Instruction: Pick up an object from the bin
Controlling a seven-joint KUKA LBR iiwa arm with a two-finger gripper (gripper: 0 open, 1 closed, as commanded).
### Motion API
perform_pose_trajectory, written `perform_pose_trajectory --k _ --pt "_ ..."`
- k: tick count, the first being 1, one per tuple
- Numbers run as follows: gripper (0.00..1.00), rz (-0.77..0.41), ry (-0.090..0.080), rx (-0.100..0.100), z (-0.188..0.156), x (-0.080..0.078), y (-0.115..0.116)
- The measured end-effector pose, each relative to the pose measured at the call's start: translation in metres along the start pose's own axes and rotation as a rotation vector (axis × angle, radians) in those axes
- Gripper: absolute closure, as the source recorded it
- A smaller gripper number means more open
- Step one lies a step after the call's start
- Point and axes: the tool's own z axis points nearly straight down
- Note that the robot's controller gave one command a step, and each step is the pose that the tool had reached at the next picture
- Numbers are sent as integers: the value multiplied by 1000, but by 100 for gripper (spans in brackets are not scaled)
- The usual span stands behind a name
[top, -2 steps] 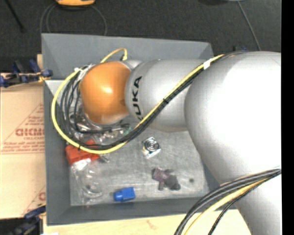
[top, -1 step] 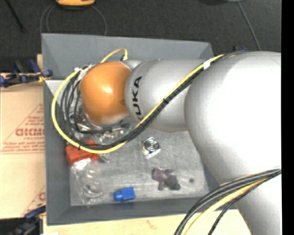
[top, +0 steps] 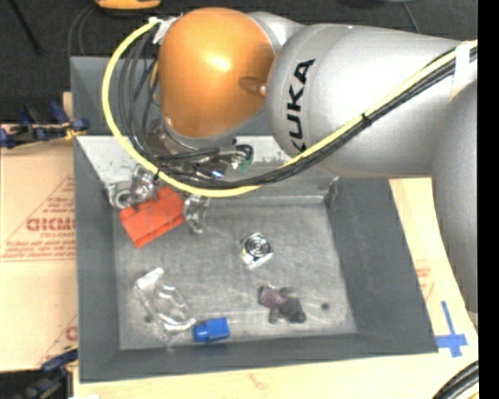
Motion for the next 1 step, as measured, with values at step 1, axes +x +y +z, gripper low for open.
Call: perform_pose_trajectory --k 1 --pt "100 -32 8 -11 36 3 -7"
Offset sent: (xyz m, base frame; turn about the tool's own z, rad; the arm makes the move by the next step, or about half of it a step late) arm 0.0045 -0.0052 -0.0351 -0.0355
